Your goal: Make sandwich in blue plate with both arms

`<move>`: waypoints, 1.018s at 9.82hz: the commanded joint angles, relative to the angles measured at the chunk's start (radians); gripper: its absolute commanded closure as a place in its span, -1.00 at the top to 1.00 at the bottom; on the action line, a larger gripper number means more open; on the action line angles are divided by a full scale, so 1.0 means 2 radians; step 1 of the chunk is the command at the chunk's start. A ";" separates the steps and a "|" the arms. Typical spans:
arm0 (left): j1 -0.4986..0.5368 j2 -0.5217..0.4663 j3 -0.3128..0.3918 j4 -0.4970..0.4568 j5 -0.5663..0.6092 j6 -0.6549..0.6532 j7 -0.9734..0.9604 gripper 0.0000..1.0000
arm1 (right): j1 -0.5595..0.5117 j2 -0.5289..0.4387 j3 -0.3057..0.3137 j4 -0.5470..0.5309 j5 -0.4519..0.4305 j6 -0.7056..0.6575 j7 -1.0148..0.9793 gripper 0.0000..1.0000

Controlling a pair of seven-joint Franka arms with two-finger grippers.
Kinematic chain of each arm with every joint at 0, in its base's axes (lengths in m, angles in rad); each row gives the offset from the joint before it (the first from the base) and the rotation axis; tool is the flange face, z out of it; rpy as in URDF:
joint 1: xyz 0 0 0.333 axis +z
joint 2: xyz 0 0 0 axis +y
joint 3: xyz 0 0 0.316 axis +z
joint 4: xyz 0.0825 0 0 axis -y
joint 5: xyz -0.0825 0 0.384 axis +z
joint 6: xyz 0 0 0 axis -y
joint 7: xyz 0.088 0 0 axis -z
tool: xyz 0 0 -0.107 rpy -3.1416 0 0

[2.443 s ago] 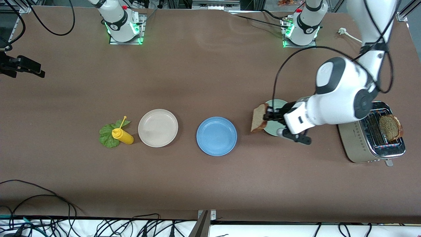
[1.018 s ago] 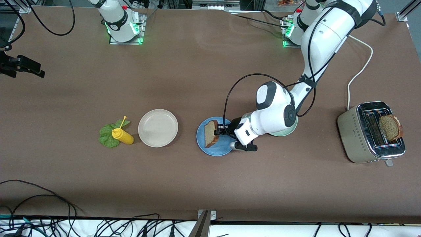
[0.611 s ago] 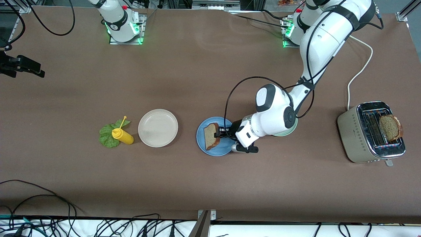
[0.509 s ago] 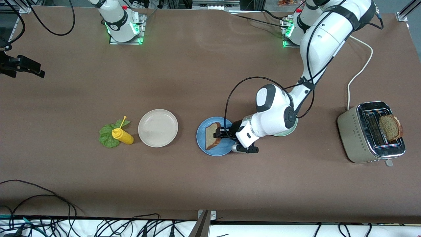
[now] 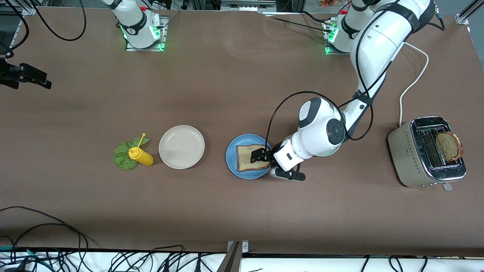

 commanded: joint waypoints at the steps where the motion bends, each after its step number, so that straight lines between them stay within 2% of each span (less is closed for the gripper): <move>1: 0.010 -0.056 0.003 -0.007 0.055 -0.080 -0.045 1.00 | -0.002 0.000 0.001 0.010 -0.003 -0.012 -0.005 1.00; 4: 0.012 -0.120 0.035 -0.013 0.071 -0.184 -0.044 1.00 | -0.004 0.003 0.000 0.010 0.001 -0.021 -0.056 1.00; 5: 0.013 -0.143 0.043 -0.011 0.116 -0.223 -0.043 1.00 | -0.006 0.005 -0.008 0.009 0.007 -0.019 -0.062 1.00; 6: 0.015 -0.162 0.044 -0.009 0.136 -0.253 -0.044 1.00 | -0.008 0.006 -0.009 0.010 0.022 -0.019 -0.061 1.00; 10: 0.016 -0.233 0.079 -0.007 0.137 -0.339 -0.038 1.00 | -0.005 0.013 -0.006 0.009 0.024 -0.016 -0.061 1.00</move>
